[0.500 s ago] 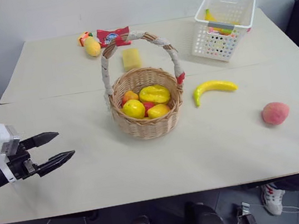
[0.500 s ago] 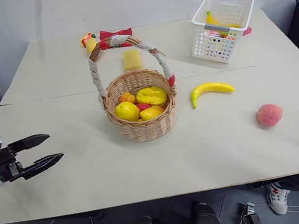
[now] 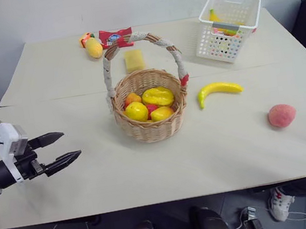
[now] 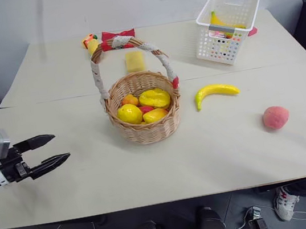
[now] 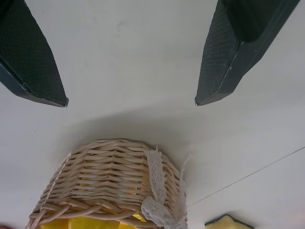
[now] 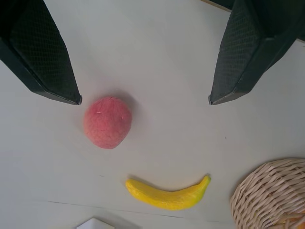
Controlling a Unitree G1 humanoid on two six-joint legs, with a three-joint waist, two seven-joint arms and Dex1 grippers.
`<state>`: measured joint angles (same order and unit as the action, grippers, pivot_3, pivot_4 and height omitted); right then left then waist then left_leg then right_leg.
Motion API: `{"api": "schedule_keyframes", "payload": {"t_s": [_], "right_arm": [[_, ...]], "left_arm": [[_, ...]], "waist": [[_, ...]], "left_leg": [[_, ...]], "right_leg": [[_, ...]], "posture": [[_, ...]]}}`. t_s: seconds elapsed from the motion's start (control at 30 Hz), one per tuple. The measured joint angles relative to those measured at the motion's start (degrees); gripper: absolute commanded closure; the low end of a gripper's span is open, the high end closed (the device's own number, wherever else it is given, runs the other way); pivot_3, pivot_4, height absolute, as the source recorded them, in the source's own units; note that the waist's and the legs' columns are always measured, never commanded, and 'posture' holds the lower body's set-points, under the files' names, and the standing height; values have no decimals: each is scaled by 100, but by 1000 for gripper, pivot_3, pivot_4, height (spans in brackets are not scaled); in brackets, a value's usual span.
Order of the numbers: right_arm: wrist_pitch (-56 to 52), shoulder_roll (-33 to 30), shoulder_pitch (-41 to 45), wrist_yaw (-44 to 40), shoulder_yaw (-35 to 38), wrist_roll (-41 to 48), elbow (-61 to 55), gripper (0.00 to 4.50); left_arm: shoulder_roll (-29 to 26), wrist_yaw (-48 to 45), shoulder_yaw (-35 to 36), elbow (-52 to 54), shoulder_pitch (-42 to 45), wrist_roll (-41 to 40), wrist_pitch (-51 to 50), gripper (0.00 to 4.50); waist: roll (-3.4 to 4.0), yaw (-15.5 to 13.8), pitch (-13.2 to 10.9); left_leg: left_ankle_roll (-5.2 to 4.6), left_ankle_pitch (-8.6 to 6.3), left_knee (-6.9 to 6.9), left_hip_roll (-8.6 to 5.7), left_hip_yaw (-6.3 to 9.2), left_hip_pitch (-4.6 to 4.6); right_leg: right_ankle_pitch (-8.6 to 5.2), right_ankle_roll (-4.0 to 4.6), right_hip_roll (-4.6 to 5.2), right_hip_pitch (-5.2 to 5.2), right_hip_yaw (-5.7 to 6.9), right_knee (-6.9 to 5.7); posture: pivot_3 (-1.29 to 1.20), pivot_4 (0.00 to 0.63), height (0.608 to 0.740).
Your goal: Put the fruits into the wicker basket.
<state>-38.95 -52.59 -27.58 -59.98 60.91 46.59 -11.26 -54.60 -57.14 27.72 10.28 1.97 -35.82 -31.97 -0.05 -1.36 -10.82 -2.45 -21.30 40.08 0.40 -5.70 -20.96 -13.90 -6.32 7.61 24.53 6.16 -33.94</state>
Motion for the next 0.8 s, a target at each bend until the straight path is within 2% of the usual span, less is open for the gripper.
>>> {"api": "schedule_keyframes", "payload": {"t_s": [0.37,0.5,0.6,0.7,0.8], "right_arm": [[-105,125,13,120,1,-8,-245,60],[-173,7,402,227,-79,62,-586,60],[-279,-503,1311,393,-818,206,-881,60],[-274,-995,2511,579,-2039,122,-845,60],[164,-1039,4038,608,-3718,-700,-300,60]], "left_arm": [[0,1,-188,-21,240,13,0,0],[-4,-20,-262,36,455,-151,-272,0],[-42,-199,-503,327,774,-503,-619,0],[-165,-462,-696,801,1168,-972,-935,0],[-252,-518,-905,1108,1639,-1256,-1145,0]], "waist": [[0,4,0],[0,4,0],[-2,55,1],[2,134,-2],[4,157,-2]], "left_leg": [[0,0,0,2,-9,3],[-1,0,1,2,-15,9],[0,0,1,6,-31,26],[9,-3,-4,12,-32,28],[18,-2,0,18,-41,24]], "right_leg": [[0,-1,-5,0,-1,-3],[1,-1,-5,-1,-6,-8],[1,-2,-5,-5,-20,-11],[-1,1,-6,-1,-20,-13],[-4,7,-27,4,-16,-12]], "posture": [[0,150,740],[0,150,740],[0,150,740],[0,150,740],[0,150,740]]}}
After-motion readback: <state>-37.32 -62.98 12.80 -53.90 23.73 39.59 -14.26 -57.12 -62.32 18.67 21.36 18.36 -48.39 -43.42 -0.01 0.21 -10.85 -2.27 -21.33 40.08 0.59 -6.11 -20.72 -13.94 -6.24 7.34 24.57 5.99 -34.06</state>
